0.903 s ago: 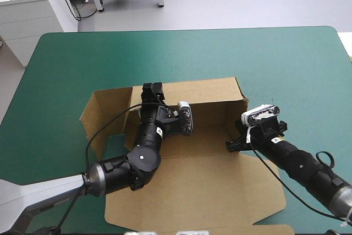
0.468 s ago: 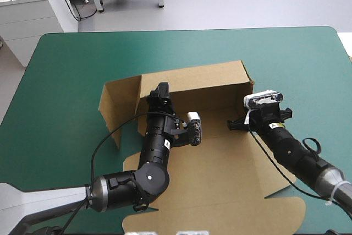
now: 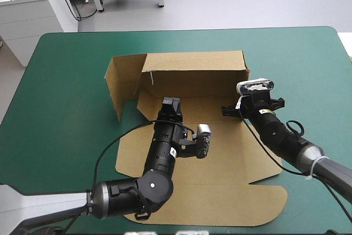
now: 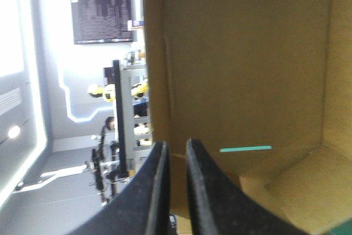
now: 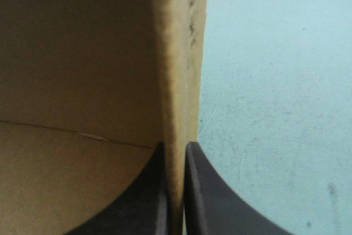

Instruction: Fold the box

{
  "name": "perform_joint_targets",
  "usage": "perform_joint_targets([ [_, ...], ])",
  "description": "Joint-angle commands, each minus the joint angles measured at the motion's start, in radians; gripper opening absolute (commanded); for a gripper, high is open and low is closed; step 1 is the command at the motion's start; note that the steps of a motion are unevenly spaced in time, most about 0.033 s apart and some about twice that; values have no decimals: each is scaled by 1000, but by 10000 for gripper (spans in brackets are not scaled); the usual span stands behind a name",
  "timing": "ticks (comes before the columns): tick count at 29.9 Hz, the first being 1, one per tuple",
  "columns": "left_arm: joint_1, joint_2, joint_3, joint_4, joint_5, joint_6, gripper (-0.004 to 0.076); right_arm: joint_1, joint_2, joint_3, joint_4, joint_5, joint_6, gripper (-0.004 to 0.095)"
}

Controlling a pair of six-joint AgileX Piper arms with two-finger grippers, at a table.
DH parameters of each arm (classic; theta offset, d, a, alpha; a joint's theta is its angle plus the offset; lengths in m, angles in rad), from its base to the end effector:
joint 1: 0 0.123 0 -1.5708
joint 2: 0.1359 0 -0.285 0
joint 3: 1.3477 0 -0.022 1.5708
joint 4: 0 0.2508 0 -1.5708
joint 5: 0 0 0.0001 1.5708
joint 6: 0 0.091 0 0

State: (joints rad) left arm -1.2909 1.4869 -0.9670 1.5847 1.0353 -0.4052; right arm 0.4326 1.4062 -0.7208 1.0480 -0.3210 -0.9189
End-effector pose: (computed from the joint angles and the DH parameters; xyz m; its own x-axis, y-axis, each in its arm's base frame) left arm 0.1565 -0.2612 0.3040 0.2128 0.9769 -0.0205 0.2028 -0.0236 0.9789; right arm 0.2745 0.0994 0.2480 -0.3982 -0.0717 -0.9145 -0.1366 0.9905 -0.0181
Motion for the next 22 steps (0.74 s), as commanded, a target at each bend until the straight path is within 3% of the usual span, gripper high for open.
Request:
perform_joint_targets([
  [1, 41, -39, -113, -161, -67, 155, 13, -6, -28, -36, -18, -5, -7, 0],
  [4, 137, -66, -231, -391, -235, 170, 13, -6, -28, -36, -18, 10, -7, 0],
  [7, 244, -88, -366, -674, -301, 294, 13, -6, -28, -36, -18, 28, -7, 0],
  [9, 316, -88, -473, -847, -260, 420, 13, -6, -28, -36, -18, 32, -7, 0],
  [14, 556, -88, -699, -1262, -46, 691, 13, -6, -28, -36, -18, 33, -19, 0],
  [17, 756, -88, -778, -1490, 34, 707, 12, -6, -28, -36, -18, 33, -21, 0],
  [22, 1091, -94, -786, -1847, 62, 713, 11, -6, -28, -36, -18, 35, -21, 0],
])
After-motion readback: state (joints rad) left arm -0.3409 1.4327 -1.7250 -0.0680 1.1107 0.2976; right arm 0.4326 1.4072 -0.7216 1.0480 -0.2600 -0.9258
